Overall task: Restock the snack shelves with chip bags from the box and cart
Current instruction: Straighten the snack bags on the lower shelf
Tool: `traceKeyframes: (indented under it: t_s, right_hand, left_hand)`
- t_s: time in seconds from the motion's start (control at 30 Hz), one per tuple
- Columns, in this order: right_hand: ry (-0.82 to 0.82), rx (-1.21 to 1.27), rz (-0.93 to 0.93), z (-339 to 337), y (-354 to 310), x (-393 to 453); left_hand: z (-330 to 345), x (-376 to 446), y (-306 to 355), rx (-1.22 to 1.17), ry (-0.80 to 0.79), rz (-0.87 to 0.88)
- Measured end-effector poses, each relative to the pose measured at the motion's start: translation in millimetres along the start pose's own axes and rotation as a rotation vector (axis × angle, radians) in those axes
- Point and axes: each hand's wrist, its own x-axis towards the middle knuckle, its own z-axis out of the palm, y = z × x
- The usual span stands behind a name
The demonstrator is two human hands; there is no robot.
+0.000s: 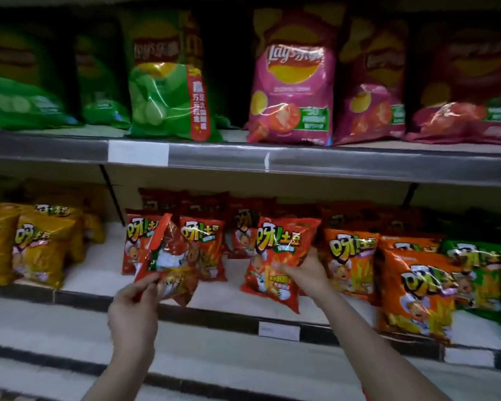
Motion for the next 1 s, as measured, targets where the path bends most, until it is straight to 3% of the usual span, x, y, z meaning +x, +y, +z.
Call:
traceKeyframes:
  t_s: [0.13,0.33,0.5,0.73,0.87,0.93,1.0]
  right_hand:
    - [0.065,-0.307,-0.07,57,-16,17]
    - [0.146,-0.354,-0.038,100,-32,34]
    - [0.003,-0.171,0.015,105,-32,46]
    - [-0.221,-0.44,0.075,98,-35,62]
    - [-0.152,-0.599,0.154,100,-42,59]
    - [0.002,-0.647,0.024,96,-45,48]
    - [0.126,-0.462,-0.126,91,-49,32]
  left_hand:
    - [-9,23,6,-0.038,-0.007,0.006]
    - [-22,55,21,-0.199,-0.008,-0.129]
    - [-29,74,33,-0.245,-0.108,-0.151]
    - [-12,105,48,-0.262,-0.241,-0.202]
    - [-3,123,50,-0.35,-0.314,-0.291]
    - [0,131,49,-0.437,-0.346,-0.369]
    - [5,137,47,-0.556,-0.367,-0.449]
